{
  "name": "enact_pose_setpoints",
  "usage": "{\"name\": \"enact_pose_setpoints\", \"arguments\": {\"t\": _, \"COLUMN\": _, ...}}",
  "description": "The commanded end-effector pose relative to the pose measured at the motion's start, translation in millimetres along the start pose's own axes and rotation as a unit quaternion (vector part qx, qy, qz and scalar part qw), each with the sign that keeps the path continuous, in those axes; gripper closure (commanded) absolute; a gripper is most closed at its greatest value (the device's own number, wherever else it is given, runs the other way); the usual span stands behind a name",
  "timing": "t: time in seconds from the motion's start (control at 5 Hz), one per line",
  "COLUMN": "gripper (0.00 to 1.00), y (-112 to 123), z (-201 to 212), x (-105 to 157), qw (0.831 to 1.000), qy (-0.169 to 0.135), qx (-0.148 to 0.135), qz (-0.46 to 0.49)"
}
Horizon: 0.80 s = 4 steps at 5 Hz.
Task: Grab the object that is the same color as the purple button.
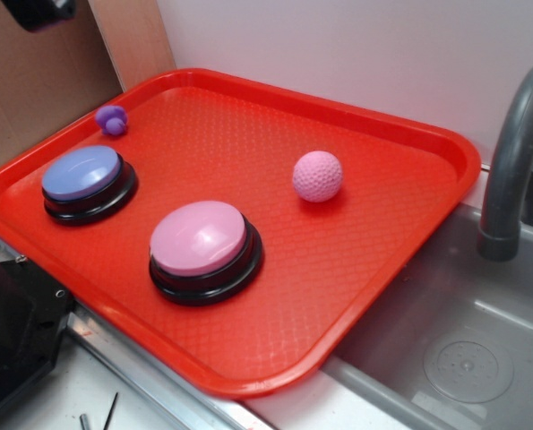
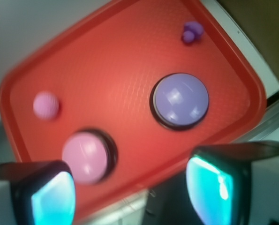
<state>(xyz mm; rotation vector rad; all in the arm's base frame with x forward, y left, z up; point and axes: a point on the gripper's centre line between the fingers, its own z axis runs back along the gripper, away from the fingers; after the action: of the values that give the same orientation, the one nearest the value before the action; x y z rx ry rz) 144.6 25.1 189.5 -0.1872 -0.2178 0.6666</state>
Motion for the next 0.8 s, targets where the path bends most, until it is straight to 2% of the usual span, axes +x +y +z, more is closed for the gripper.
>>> {"name": "enact_pose_setpoints", "arguments": {"t": 0.0, "gripper": 0.0, "y": 16.5, "z": -54.8, "x": 63.7, "qw": 0.982, "qy": -0.054, "qx": 0.027, "qz": 0.18}}
{"name": "enact_pose_setpoints", "arguments": {"t": 0.4, "gripper": 0.0, "y": 47.1, "z": -101.4, "x": 123.3, "qw": 0.95, "qy": -0.104, "qx": 0.027, "qz": 0.293}}
{"name": "enact_pose_setpoints", "arguments": {"t": 0.6, "gripper": 0.0, "y": 64.9, "z": -112.8, "x": 141.8, "qw": 0.939, "qy": -0.117, "qx": 0.052, "qz": 0.32}}
